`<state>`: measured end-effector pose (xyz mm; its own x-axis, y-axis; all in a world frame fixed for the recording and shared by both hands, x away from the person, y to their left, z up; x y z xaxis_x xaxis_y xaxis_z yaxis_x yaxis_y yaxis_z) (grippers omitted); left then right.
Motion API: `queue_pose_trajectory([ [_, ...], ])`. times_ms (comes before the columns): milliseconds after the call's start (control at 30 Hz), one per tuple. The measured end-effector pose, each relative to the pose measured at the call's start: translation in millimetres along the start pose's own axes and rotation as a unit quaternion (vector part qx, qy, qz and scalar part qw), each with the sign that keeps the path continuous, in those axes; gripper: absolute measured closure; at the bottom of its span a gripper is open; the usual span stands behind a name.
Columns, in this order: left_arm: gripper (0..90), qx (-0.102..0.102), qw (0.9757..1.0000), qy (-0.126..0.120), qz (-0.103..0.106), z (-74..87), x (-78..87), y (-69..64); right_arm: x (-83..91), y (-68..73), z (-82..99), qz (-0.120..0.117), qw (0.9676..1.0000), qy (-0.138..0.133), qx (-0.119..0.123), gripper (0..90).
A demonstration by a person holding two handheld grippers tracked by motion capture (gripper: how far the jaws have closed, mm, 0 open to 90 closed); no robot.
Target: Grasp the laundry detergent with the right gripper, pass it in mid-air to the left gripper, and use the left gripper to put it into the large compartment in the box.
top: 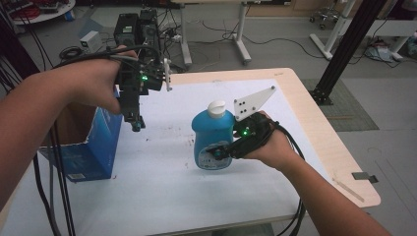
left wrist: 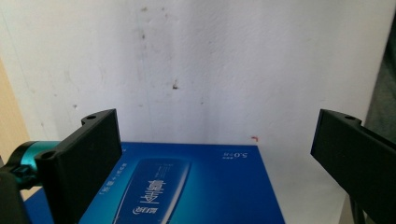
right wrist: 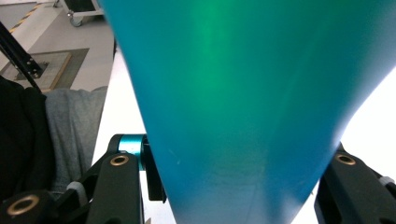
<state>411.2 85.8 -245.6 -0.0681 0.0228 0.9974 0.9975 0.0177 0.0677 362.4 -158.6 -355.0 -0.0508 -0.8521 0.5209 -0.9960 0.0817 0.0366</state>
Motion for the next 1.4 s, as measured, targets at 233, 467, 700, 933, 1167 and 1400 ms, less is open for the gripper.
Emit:
queue_pose_trajectory([
  [233, 1.7, -0.022, 0.9997, -0.009, 0.006, -15.8, 9.6, -19.5, -10.7, 5.1, -12.3, -0.012, 0.9999, -0.006, 0.004, 46.6],
  [467, 1.7, -0.029, 0.9994, -0.012, 0.014, -24.8, 15.4, -29.6, -20.8, 7.2, -18.6, -0.016, 0.9999, -0.006, 0.000, 46.6],
  [700, 1.7, -0.027, 0.9991, -0.021, 0.025, -32.9, 17.0, -34.2, -30.8, 7.5, -21.5, -0.022, 0.9997, -0.012, -0.004, 46.6],
  [933, 1.7, -0.031, 0.9988, -0.025, 0.029, -41.1, 17.1, -37.5, -40.7, 7.7, -24.8, -0.027, 0.9995, -0.017, -0.007, 46.6],
  [1167, 1.7, -0.031, 0.9987, -0.026, 0.029, -47.8, 16.4, -40.0, -47.1, 8.4, -27.6, -0.035, 0.9993, -0.014, -0.009, 46.7],
  [1400, 1.7, -0.031, 0.9986, -0.026, 0.035, -54.5, 15.2, -41.9, -52.6, 8.9, -31.2, -0.037, 0.9992, -0.014, -0.009, 46.6],
])
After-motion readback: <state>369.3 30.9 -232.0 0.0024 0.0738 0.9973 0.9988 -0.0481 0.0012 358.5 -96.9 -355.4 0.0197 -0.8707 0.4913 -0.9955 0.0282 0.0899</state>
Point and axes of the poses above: each handheld gripper's, and its own axes: x roughly backward along the jaws, z roughly out of its underside, y roughly to its left, the point moved 1 cm from there along -x, roughly forward along the jaws, and after that the axes turned 1 degree about x, right-handed, at the moved point
